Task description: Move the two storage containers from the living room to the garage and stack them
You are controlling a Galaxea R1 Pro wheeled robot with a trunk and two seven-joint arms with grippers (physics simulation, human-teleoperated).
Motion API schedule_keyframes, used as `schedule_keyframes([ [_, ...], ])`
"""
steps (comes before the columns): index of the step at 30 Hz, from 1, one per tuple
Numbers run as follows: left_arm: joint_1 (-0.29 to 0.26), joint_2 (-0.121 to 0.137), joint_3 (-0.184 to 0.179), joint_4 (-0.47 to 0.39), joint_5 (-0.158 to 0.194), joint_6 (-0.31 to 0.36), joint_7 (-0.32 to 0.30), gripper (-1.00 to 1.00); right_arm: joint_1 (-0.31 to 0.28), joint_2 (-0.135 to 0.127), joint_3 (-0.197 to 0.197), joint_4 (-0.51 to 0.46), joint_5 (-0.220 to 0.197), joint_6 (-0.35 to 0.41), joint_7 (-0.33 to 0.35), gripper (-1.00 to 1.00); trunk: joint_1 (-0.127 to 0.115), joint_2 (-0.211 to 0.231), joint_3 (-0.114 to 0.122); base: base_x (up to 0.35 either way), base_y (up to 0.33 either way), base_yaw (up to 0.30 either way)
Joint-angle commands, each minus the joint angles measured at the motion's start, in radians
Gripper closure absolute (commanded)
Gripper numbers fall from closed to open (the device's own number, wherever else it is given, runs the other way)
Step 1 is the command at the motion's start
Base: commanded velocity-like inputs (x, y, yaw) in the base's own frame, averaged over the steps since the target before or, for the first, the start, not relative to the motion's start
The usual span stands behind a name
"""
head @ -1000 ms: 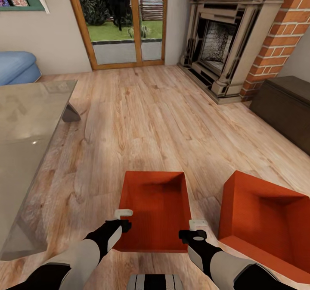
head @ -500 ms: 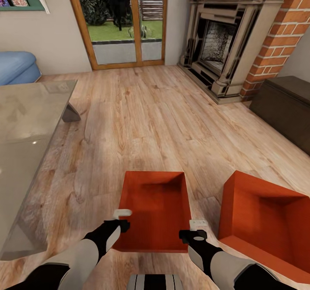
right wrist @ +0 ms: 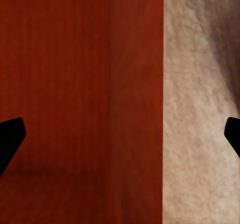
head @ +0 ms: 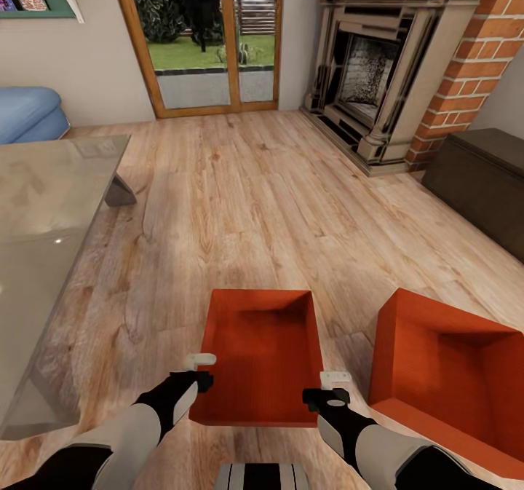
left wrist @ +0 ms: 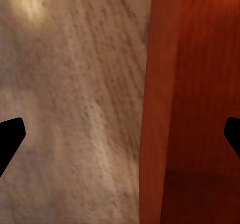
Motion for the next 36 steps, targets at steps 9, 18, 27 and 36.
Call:
schedule_keyframes([
  [9,0.0,-0.008,0.0,-0.001,0.004,0.006,0.006,-1.0,0.0,0.0,0.008,0.0,-0.012,-0.003,-0.002,-1.0,0.0,0.0,-0.001,0.0,0.0,0.0],
  [18,0.0,-0.007,0.0,-0.001,0.004,0.006,0.005,-1.0,0.0,0.0,0.008,0.001,-0.014,-0.003,-0.002,-1.0,0.0,0.0,-0.001,0.0,0.0,0.0],
  [27,0.0,-0.007,0.0,-0.001,0.005,0.006,0.004,-1.0,0.0,0.0,0.008,0.001,-0.014,-0.003,-0.002,-1.0,0.0,0.0,-0.001,0.0,0.0,0.0],
  [36,0.0,-0.008,0.0,-0.001,0.006,0.006,0.005,-1.0,0.0,-0.001,0.008,0.0,-0.014,-0.003,-0.002,-1.0,0.0,0.0,-0.001,0.0,0.0,0.0],
])
